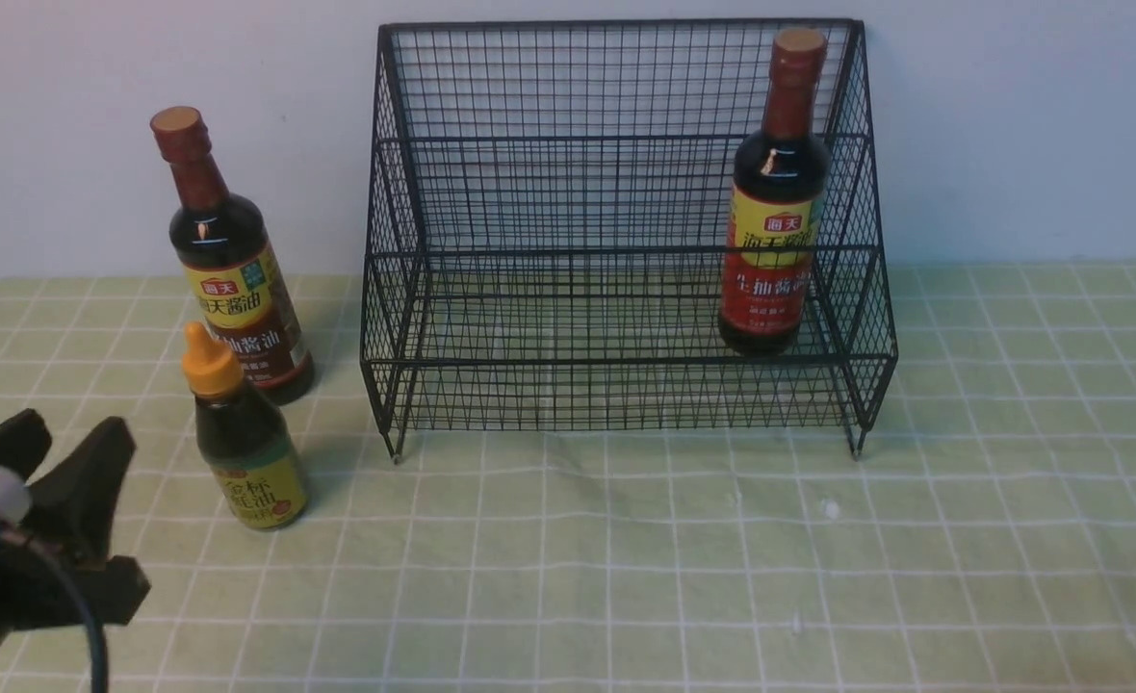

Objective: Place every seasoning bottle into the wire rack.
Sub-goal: Use the left arm to grab the condiment bottle closest to it, then use the left arm to put the condiment bottle back on the shelf, then use the left arm to grab the condiment bottle closest to it

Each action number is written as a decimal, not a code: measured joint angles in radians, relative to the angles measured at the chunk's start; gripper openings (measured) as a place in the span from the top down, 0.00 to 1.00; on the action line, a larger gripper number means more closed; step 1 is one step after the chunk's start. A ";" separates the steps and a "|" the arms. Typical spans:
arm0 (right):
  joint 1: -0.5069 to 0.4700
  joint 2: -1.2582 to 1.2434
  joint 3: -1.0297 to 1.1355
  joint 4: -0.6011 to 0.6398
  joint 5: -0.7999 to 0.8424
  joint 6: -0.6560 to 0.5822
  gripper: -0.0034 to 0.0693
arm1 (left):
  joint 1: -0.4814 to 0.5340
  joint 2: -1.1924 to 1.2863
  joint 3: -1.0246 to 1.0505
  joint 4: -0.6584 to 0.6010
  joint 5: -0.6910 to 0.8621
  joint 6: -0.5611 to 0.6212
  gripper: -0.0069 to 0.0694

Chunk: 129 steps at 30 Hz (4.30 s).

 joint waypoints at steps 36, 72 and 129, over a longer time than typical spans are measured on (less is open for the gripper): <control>0.000 0.000 0.000 -0.002 0.000 0.000 0.97 | 0.000 0.537 -0.304 -0.031 -0.246 0.112 0.54; 0.000 0.000 0.000 -0.002 0.000 0.000 0.97 | -0.217 0.940 -0.764 0.245 -0.163 -0.141 0.54; 0.000 0.000 0.000 -0.005 -0.001 0.000 0.97 | 0.119 0.936 -0.771 0.092 -0.153 -0.106 0.30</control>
